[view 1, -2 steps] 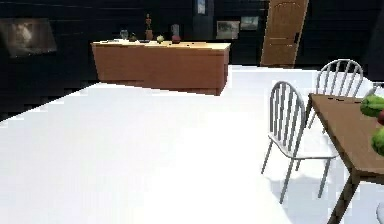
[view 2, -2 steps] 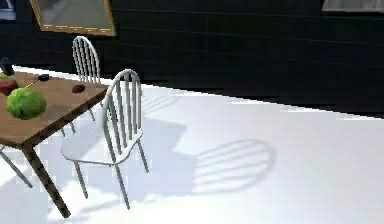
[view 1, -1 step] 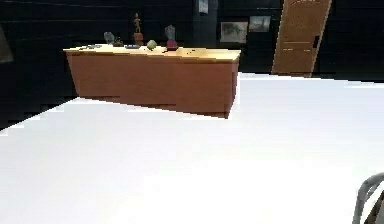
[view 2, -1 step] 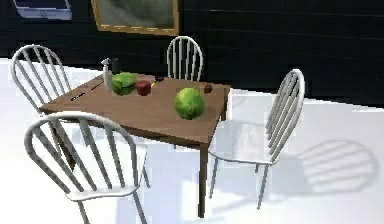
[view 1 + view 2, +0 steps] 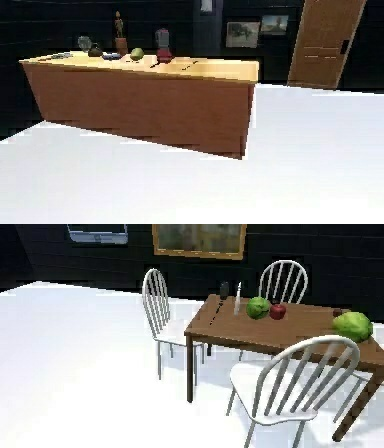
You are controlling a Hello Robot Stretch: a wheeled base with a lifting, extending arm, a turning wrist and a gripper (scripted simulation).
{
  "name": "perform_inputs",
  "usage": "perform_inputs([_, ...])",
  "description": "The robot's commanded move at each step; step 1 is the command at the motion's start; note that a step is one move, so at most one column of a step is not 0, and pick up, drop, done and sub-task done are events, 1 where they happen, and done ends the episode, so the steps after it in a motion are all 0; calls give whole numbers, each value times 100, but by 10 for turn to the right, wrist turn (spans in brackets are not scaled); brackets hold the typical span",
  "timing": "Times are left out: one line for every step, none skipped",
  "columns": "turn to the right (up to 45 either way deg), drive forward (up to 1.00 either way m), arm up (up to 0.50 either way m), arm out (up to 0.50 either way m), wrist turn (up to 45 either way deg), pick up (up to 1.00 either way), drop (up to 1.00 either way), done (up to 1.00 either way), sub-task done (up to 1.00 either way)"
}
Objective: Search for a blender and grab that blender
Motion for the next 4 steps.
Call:
perform_inputs([0,100,0,0,0,0,0,0,0])
perform_inputs([0,55,0,0,0,0,0,0,0])
perform_inputs([-450,0,0,0,0,0,0,0,0])
perform_inputs([-450,0,0,0,0,0,0,0,0])
